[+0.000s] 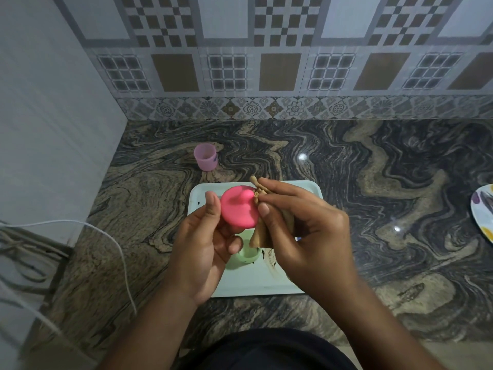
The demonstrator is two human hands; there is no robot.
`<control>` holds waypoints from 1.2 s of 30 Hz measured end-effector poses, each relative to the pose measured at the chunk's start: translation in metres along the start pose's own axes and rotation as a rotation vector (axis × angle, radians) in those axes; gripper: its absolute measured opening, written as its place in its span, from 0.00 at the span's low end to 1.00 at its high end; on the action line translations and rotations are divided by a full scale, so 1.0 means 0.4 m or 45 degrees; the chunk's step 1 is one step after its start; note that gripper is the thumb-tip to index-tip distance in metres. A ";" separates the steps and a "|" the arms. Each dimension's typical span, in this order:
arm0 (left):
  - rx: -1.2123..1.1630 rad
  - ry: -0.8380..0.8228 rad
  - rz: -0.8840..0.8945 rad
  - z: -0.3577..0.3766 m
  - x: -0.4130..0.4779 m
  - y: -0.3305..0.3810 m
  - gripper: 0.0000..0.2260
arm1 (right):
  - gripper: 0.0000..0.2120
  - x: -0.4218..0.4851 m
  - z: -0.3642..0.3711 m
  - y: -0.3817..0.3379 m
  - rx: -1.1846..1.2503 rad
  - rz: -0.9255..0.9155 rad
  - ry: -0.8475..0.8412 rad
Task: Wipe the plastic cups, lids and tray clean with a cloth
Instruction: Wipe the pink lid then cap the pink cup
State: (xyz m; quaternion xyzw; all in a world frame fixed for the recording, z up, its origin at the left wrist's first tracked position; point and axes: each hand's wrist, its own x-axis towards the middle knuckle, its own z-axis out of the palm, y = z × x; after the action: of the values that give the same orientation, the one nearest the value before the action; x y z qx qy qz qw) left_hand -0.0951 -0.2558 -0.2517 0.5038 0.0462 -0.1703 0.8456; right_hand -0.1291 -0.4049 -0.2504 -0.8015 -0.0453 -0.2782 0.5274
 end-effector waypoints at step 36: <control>-0.249 -0.133 -0.152 -0.017 0.010 -0.012 0.22 | 0.06 -0.002 0.013 0.014 -0.052 -0.023 0.015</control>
State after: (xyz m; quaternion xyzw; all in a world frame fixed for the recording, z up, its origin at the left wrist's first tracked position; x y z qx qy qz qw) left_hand -0.0924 -0.2529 -0.2601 0.4058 0.0483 -0.2410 0.8803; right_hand -0.1256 -0.4026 -0.2567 -0.8100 -0.0437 -0.2887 0.5086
